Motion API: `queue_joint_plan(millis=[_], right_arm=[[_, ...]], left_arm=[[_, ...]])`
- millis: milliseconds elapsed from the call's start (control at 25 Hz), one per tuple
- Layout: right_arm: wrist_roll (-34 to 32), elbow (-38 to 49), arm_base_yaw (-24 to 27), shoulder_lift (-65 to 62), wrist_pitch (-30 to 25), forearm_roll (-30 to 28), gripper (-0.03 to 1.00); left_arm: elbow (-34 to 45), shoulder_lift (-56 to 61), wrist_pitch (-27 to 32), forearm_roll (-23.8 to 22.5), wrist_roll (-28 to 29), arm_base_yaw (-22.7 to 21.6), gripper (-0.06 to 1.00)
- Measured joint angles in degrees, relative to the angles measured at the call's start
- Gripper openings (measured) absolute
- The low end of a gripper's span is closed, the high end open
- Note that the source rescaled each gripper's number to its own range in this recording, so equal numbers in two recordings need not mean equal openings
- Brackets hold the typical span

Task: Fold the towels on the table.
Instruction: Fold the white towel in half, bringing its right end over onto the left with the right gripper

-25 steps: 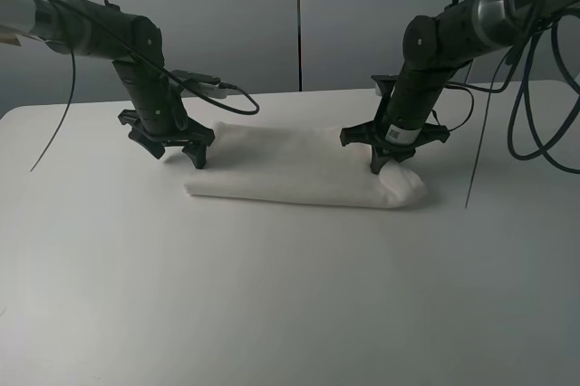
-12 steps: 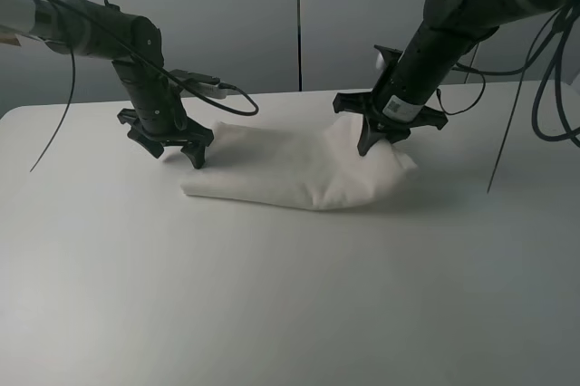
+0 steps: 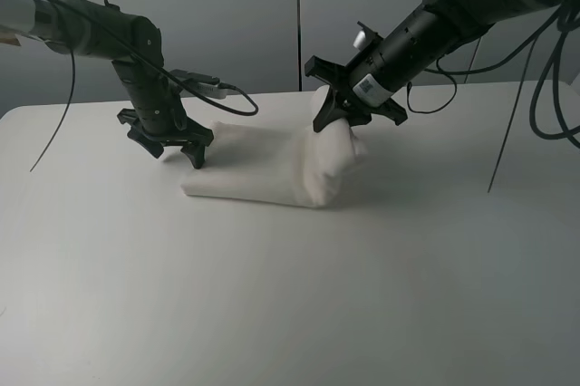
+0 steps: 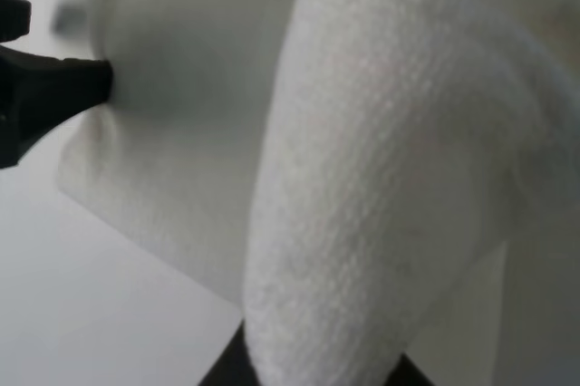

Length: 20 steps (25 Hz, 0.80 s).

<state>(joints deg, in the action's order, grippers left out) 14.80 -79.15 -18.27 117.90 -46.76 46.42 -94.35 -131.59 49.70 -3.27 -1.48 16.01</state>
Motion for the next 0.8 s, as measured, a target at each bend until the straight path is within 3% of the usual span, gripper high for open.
queue_joint_plan(millis=[320,600,800], right_arm=[[1.98,0.0,-6.17,0.0,6.1,5.73,0.04],[6.74,0.0,-6.37,0.0,7.52,13.23,0.04],[11.42,0.0,-6.37,0.0,8.0,20.17,0.04]], left_arm=[[0.0,0.0,0.0,0.0,0.0,0.0,0.98],[0.0,0.0,0.0,0.2,-0.37,0.0,0.98],[0.0,-0.1,-0.14,3.27,-3.56,0.0,0.98]])
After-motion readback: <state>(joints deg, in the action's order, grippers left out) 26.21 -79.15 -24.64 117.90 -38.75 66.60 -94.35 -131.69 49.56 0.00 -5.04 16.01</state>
